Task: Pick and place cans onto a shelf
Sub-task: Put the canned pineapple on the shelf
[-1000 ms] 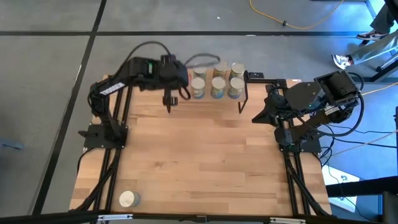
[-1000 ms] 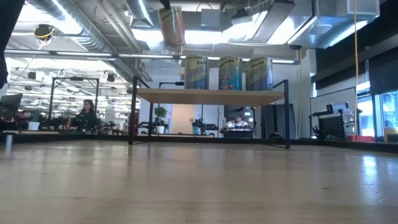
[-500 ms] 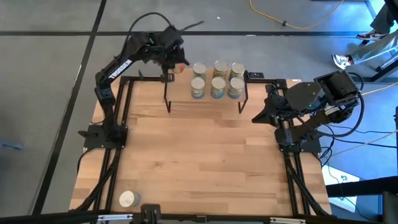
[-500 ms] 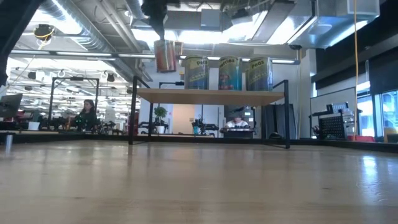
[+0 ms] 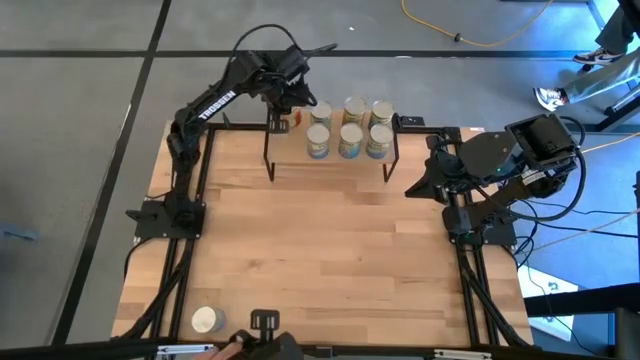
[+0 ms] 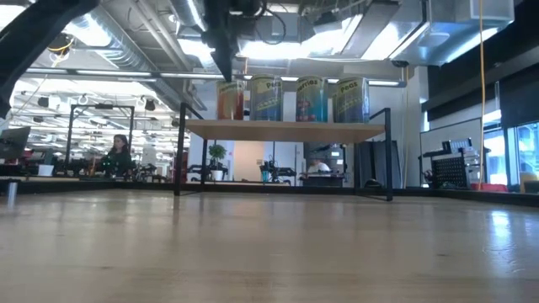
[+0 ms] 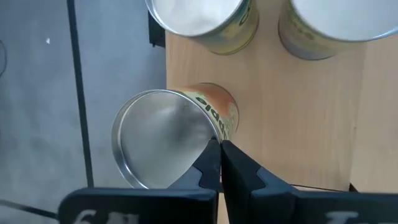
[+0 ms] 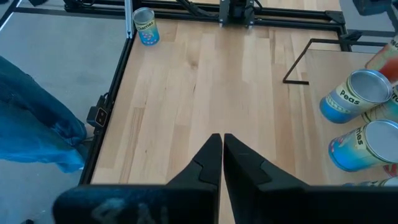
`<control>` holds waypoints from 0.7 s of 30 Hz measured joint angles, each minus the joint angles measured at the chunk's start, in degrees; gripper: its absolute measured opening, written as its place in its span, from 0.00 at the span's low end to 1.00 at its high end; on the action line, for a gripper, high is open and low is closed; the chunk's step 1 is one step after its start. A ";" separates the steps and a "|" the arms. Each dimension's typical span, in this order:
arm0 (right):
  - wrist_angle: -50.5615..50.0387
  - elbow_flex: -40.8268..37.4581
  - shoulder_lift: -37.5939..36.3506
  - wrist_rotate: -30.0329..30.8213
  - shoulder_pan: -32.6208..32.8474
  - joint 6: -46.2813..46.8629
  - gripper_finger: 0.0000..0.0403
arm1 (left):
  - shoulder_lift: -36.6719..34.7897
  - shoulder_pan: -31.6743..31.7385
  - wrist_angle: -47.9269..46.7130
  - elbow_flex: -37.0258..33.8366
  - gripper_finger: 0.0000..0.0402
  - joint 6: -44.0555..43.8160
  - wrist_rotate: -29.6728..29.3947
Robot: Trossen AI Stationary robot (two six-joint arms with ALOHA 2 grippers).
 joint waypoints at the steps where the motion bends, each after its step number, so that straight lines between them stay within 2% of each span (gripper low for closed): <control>1: 0.00 0.00 0.00 0.00 0.00 0.00 0.05 | 0.40 0.04 -0.11 0.00 0.00 0.00 -0.03; 21: 0.00 0.00 0.00 -0.04 0.00 0.02 0.05 | 1.84 0.59 -0.62 0.00 0.00 0.09 2.88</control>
